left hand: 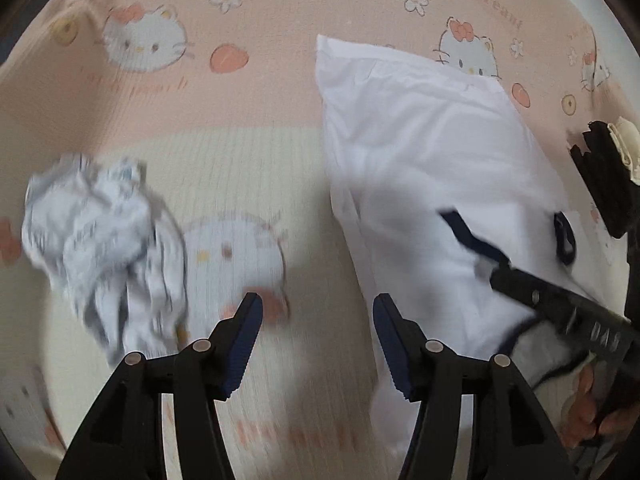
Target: Fold clothes
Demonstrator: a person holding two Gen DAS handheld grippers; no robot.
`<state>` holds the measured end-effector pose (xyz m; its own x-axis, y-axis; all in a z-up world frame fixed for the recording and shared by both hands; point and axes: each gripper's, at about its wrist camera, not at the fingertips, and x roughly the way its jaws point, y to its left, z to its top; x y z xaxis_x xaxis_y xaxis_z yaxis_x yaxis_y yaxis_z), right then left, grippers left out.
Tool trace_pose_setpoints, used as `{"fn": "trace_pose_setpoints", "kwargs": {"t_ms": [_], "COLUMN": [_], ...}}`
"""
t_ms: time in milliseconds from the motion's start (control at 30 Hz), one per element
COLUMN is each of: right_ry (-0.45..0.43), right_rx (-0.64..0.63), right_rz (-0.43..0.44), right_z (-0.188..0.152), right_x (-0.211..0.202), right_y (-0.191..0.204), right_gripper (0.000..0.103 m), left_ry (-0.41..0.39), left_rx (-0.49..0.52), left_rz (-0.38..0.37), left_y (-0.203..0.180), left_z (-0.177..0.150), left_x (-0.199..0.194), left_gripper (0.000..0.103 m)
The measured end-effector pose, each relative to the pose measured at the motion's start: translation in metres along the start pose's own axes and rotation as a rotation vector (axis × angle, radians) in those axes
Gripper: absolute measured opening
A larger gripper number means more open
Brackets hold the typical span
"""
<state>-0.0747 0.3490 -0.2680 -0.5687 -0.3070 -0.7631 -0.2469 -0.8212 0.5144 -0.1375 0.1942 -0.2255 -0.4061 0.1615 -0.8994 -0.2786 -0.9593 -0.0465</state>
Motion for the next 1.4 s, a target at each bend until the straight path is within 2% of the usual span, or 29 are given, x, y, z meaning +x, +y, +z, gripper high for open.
{"fn": "trace_pose_setpoints", "kwargs": {"t_ms": [133,367,500,667,833,967,1000,1033,1067,1100,1133,1167,1233,1300,1400], "right_ry": [0.025,0.087,0.132,0.141,0.138,0.134,0.120,0.103,0.085,0.067,0.065,0.068,0.062,0.052,0.024], "right_rx": [0.018,0.025,0.085,0.162,0.247,0.260,0.257,0.232,0.200,0.167,0.124,0.076,0.033,0.012,-0.038], "right_rz": [0.037,0.116,0.149,0.206,0.296,0.281,0.282,0.262,0.235,0.208,0.173,0.136,0.118,0.124,0.071], "right_z": [-0.009,-0.023,-0.031,-0.036,-0.041,-0.044,-0.043,-0.042,-0.041,-0.040,-0.039,-0.038,-0.038,-0.037,-0.033], "right_x": [-0.004,-0.001,0.009,0.012,0.019,0.027,0.027,0.027,0.026,0.026,0.026,0.027,0.026,0.023,0.018], "right_y": [0.002,0.010,0.004,-0.003,-0.005,-0.004,-0.003,0.001,0.005,0.009,0.014,0.020,0.026,0.029,0.034], "right_gripper": [0.044,0.044,0.044,0.044,0.044,0.044,0.043,0.043,0.032,0.015,0.009,0.008,0.008,0.007,0.007], "left_ry": [0.006,0.000,0.030,0.038,-0.022,-0.028,-0.027,-0.038,-0.058,-0.080,-0.099,-0.118,-0.146,-0.157,-0.151], "left_rx": [0.004,0.083,0.070,-0.031,-0.012,0.058,0.084,0.103,0.124,0.138,0.137,0.137,0.145,0.169,0.187], "left_rz": [0.026,0.070,0.046,-0.045,-0.047,-0.039,-0.026,-0.015,-0.001,0.016,0.031,0.047,0.080,0.115,0.132], "left_y": [-0.011,-0.029,-0.035,-0.026,-0.028,-0.038,-0.041,-0.044,-0.047,-0.050,-0.050,-0.051,-0.053,-0.054,-0.054], "left_z": [-0.020,-0.049,-0.055,-0.058,-0.058,-0.056,-0.056,-0.056,-0.057,-0.058,-0.057,-0.057,-0.056,-0.054,-0.054], "left_x": [-0.004,-0.017,-0.011,-0.009,-0.003,0.009,0.012,0.012,0.011,0.008,0.005,0.001,-0.004,-0.008,-0.006], "left_gripper": [0.055,0.055,0.055,0.055,0.054,0.054,0.051,0.041,0.030,0.024,0.017,0.014,0.010,0.010,0.010]}}
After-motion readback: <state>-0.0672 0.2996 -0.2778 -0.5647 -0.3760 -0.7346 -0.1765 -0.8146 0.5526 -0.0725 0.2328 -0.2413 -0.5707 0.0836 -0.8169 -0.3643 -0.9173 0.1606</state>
